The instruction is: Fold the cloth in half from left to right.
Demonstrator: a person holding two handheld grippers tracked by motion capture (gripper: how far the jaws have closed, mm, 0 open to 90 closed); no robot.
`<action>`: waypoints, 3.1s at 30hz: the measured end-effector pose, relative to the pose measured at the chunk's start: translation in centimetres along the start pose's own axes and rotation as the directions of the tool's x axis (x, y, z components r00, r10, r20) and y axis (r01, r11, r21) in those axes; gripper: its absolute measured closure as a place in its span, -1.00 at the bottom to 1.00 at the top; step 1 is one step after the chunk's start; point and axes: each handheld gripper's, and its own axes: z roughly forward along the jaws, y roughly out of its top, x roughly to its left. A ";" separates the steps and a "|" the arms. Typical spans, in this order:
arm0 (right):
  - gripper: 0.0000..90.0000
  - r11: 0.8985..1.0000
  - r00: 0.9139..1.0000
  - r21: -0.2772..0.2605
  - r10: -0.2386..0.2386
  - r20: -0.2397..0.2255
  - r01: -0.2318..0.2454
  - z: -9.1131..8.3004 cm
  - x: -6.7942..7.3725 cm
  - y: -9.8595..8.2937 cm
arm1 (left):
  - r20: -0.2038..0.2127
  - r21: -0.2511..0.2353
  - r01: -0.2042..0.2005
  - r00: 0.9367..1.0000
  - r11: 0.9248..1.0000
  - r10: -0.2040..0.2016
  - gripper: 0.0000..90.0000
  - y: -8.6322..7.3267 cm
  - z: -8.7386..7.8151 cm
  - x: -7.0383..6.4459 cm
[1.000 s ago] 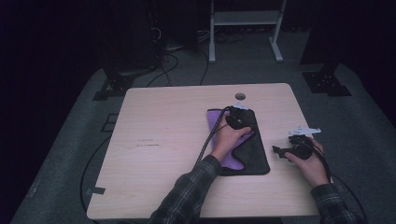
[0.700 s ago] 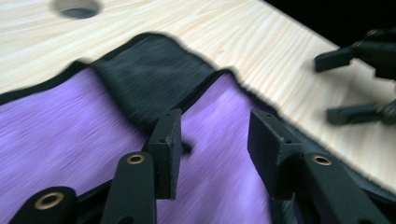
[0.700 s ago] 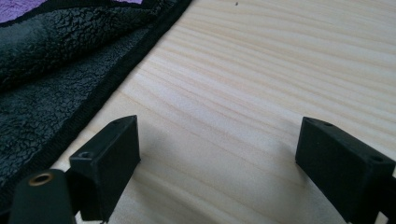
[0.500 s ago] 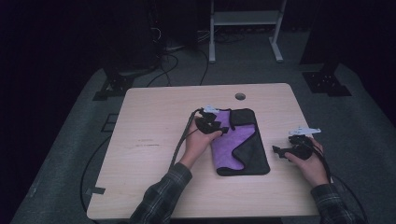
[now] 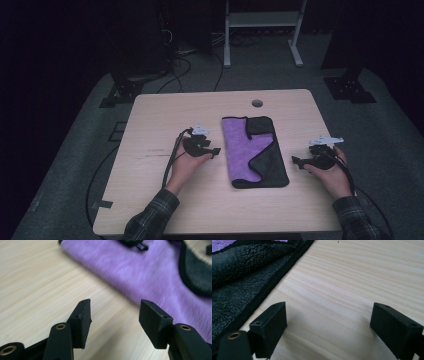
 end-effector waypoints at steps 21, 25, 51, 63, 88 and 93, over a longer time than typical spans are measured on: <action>-0.52 1.000 1.000 -0.002 0.008 0.004 -0.008 -0.2 0.3 0.1 | -0.017 0.058 -0.060 0.998 0.996 0.061 -0.35 -6.0 -3.7 1.8; -0.18 1.000 1.000 0.000 -0.003 -0.008 0.003 -0.4 0.2 0.2 | -0.011 0.004 -0.107 0.994 0.994 0.107 -0.50 -7.0 -3.7 1.8; 0.27 0.992 0.983 -0.096 -0.093 -0.160 0.078 -1.2 2.3 5.8 | -0.026 0.064 -0.116 0.993 0.991 0.118 -1.00 -7.0 -3.3 1.6; 0.26 0.986 0.961 -0.098 -0.154 -0.230 0.135 1.6 5.5 8.9 | -0.026 0.063 -0.116 0.993 0.991 0.117 -1.00 -7.0 -3.3 1.6; 0.32 0.984 0.953 -0.041 -0.177 -0.245 0.172 8.4 9.2 11.2 | -0.029 0.064 -0.114 0.993 0.992 0.116 -1.00 -7.0 -3.3 1.5; 0.69 0.984 0.956 -0.032 -0.180 -0.232 0.178 9.0 9.1 11.1 | -0.032 0.064 -0.112 0.993 0.992 0.114 -1.00 -6.9 -3.3 1.5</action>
